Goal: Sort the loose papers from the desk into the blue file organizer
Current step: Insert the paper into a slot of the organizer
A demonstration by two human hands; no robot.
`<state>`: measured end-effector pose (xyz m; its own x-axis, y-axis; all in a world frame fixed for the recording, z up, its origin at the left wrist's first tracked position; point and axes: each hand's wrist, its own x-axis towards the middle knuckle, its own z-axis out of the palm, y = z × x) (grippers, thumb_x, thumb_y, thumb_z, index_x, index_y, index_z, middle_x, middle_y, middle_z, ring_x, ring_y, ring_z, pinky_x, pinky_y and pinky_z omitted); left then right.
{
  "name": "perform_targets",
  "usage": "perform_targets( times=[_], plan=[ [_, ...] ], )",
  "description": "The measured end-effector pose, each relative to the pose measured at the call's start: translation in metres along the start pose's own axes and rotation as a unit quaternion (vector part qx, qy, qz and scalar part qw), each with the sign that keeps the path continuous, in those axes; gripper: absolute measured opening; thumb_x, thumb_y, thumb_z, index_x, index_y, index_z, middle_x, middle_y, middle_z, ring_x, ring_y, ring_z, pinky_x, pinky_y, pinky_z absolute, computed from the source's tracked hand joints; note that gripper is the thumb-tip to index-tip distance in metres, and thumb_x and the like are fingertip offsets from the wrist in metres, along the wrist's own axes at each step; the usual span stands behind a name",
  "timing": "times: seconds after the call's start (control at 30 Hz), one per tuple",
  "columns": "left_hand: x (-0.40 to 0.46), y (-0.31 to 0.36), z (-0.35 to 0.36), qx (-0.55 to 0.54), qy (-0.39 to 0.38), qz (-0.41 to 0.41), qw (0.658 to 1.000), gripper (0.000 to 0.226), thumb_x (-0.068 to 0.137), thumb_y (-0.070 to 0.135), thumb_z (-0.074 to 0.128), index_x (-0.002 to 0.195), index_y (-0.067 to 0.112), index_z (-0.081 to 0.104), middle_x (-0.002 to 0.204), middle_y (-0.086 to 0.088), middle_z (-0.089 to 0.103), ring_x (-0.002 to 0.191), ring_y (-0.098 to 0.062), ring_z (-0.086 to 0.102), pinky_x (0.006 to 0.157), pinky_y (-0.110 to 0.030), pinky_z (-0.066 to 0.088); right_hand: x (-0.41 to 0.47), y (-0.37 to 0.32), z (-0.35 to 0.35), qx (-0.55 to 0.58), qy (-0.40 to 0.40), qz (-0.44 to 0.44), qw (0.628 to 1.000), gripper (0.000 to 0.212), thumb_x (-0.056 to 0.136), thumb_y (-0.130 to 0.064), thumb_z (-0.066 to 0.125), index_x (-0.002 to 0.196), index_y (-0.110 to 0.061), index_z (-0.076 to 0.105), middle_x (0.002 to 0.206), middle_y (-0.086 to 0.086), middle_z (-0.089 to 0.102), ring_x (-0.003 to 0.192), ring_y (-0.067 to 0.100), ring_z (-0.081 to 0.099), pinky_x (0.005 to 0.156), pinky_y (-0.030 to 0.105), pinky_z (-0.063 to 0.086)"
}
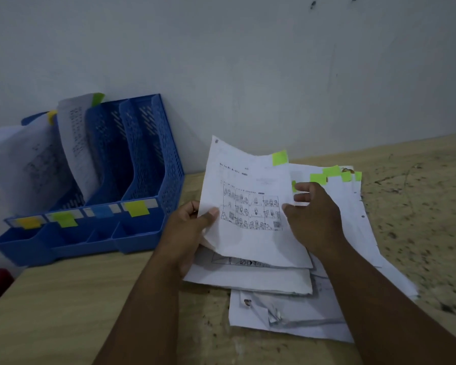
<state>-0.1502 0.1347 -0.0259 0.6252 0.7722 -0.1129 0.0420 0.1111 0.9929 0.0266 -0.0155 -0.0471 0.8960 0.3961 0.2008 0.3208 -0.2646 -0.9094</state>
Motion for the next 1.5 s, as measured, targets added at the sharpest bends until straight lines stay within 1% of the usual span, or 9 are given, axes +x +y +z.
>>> perform_targets(
  times=[0.13, 0.37, 0.6, 0.7, 0.83, 0.93, 1.13, 1.33, 1.5],
  plan=[
    [-0.001, 0.003, -0.001, -0.045, -0.003, 0.021, 0.999, 0.02, 0.093, 0.012, 0.068, 0.112, 0.011, 0.068, 0.108, -0.007, 0.077, 0.1, -0.028, 0.073, 0.083, -0.043, 0.058, -0.002, 0.0, 0.001, 0.019, -0.037, 0.003, 0.999, 0.062, 0.081, -0.026, 0.082, 0.133, -0.029, 0.049, 0.117, -0.005, 0.057, 0.093, 0.017, 0.066, 0.09, 0.035, 0.051],
    [-0.008, 0.009, -0.004, -0.066, -0.047, 0.029, 0.996, 0.042, 0.083, 0.006, 0.075, 0.123, 0.003, 0.061, 0.111, -0.011, 0.076, 0.101, -0.033, 0.073, 0.087, -0.048, 0.06, -0.006, -0.009, 0.007, 0.093, -0.013, -0.042, 0.995, 0.038, 0.085, -0.017, 0.079, 0.11, -0.039, 0.063, 0.103, -0.012, 0.069, 0.092, 0.01, 0.067, 0.082, 0.031, 0.054],
    [-0.012, 0.013, 0.001, -0.073, -0.045, -0.017, 0.996, 0.028, 0.092, 0.018, 0.071, 0.121, 0.018, 0.068, 0.107, -0.004, 0.078, 0.099, -0.027, 0.074, 0.089, -0.05, 0.059, -0.01, -0.015, 0.008, 0.146, 0.001, -0.067, 0.987, 0.033, 0.087, -0.016, 0.077, 0.106, -0.04, 0.065, 0.103, -0.004, 0.071, 0.093, 0.017, 0.067, 0.077, 0.032, 0.055],
    [-0.006, 0.021, 0.0, -0.078, 0.018, 0.009, 0.997, 0.02, 0.098, 0.025, 0.065, 0.117, 0.019, 0.071, 0.103, 0.0, 0.078, 0.097, -0.022, 0.074, 0.082, -0.04, 0.061, -0.008, -0.027, 0.012, 0.135, -0.008, -0.075, 0.988, 0.033, 0.088, -0.017, 0.076, 0.109, -0.039, 0.064, 0.099, -0.009, 0.07, 0.086, 0.012, 0.066, 0.072, 0.025, 0.052],
    [0.004, 0.037, -0.01, -0.077, 0.139, 0.084, 0.984, 0.014, 0.102, 0.03, 0.06, 0.107, 0.026, 0.072, 0.099, 0.007, 0.078, 0.093, -0.018, 0.074, 0.081, -0.041, 0.062, -0.004, -0.049, 0.031, 0.116, -0.066, -0.09, 0.987, 0.041, 0.087, -0.019, 0.076, 0.115, -0.044, 0.06, 0.108, -0.012, 0.067, 0.089, 0.01, 0.067, 0.079, 0.031, 0.056],
    [0.012, 0.056, -0.026, -0.037, 0.217, 0.152, 0.964, 0.012, 0.104, 0.031, 0.055, 0.101, 0.033, 0.067, 0.1, 0.009, 0.074, 0.092, -0.016, 0.071, 0.081, -0.041, 0.061, -0.004, -0.072, 0.045, 0.109, -0.105, -0.104, 0.983, 0.042, 0.086, -0.022, 0.077, 0.118, -0.041, 0.058, 0.114, -0.017, 0.066, 0.093, 0.004, 0.067, 0.078, 0.025, 0.055],
    [0.031, 0.091, -0.077, 0.083, 0.331, 0.244, 0.908, 0.026, 0.108, 0.029, 0.044, 0.126, 0.02, 0.061, 0.107, 0.004, 0.064, 0.092, -0.016, 0.062, 0.077, -0.031, 0.048, -0.007, -0.108, 0.072, 0.099, -0.136, -0.136, 0.976, 0.042, 0.086, -0.023, 0.077, 0.12, -0.039, 0.059, 0.115, -0.021, 0.062, 0.095, -0.001, 0.065, 0.072, 0.013, 0.047],
    [0.052, 0.101, -0.143, 0.18, 0.428, 0.253, 0.849, 0.036, 0.11, 0.026, 0.038, 0.13, 0.008, 0.061, 0.123, -0.012, 0.067, 0.11, -0.033, 0.062, 0.079, -0.033, 0.043, -0.013, -0.124, 0.096, 0.093, -0.158, -0.145, 0.972, 0.042, 0.088, -0.022, 0.075, 0.121, -0.039, 0.058, 0.116, -0.024, 0.061, 0.098, -0.001, 0.061, 0.069, 0.011, 0.044],
    [0.062, 0.093, -0.182, 0.21, 0.448, 0.254, 0.832, 0.034, 0.109, 0.022, 0.038, 0.129, 0.008, 0.06, 0.121, -0.015, 0.067, 0.106, -0.036, 0.063, 0.08, -0.039, 0.052, -0.016, -0.133, 0.116, 0.08, -0.17, -0.149, 0.971, 0.041, 0.089, -0.022, 0.074, 0.123, -0.038, 0.058, 0.12, -0.022, 0.06, 0.101, 0.001, 0.06, 0.07, 0.013, 0.045]
  ],
)
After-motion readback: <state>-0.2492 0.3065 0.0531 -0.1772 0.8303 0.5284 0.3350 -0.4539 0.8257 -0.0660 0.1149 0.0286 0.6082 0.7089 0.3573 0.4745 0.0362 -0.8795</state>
